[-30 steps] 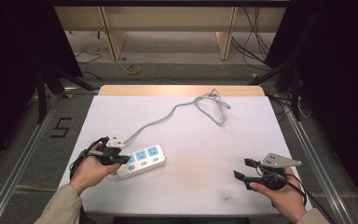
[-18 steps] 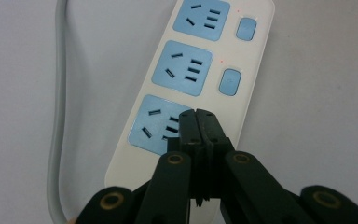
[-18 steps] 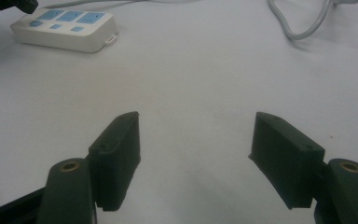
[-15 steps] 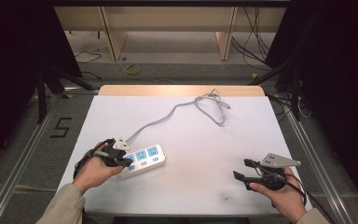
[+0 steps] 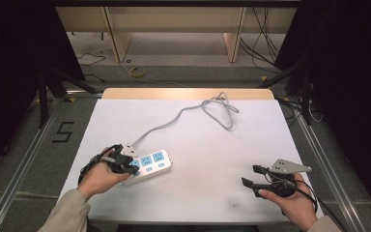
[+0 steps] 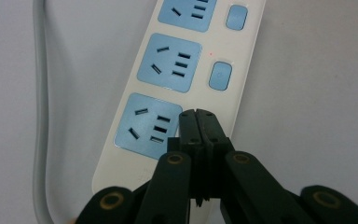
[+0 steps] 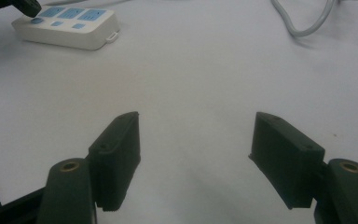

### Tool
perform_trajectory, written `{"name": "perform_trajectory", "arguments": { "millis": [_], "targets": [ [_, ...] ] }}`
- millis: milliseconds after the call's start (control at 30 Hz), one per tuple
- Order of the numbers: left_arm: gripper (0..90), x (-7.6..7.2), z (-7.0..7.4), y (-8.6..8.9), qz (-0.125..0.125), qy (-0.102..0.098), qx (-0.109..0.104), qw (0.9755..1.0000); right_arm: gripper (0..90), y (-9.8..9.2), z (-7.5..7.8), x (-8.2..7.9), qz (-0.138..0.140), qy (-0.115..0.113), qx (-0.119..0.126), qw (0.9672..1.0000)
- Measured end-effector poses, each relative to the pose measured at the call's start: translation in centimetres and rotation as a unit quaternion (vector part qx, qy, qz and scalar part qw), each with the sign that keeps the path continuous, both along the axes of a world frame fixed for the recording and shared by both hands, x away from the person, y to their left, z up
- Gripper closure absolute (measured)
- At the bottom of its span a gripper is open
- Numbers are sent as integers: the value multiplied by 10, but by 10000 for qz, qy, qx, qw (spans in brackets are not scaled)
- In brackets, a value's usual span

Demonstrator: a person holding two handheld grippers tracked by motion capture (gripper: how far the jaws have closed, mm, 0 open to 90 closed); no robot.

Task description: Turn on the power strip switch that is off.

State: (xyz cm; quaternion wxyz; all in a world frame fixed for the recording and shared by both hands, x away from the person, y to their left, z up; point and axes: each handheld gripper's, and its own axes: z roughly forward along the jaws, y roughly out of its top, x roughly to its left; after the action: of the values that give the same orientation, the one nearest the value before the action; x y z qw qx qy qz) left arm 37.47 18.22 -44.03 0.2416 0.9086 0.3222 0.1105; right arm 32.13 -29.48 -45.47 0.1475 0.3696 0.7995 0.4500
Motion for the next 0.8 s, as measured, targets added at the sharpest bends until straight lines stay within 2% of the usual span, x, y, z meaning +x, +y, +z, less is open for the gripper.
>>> {"name": "perform_trajectory", "arguments": {
  "millis": [400, 800],
  "targets": [
    [897, 1, 0, -3, -92, 7, 115, 9999, 330, 1, -1, 0, 34, 21, -4, 10000],
    [897, 1, 0, -3, -108, 35, 122, 9999, 331, 1, -1, -1, 61, 38, -13, 10000]
  ]
}}
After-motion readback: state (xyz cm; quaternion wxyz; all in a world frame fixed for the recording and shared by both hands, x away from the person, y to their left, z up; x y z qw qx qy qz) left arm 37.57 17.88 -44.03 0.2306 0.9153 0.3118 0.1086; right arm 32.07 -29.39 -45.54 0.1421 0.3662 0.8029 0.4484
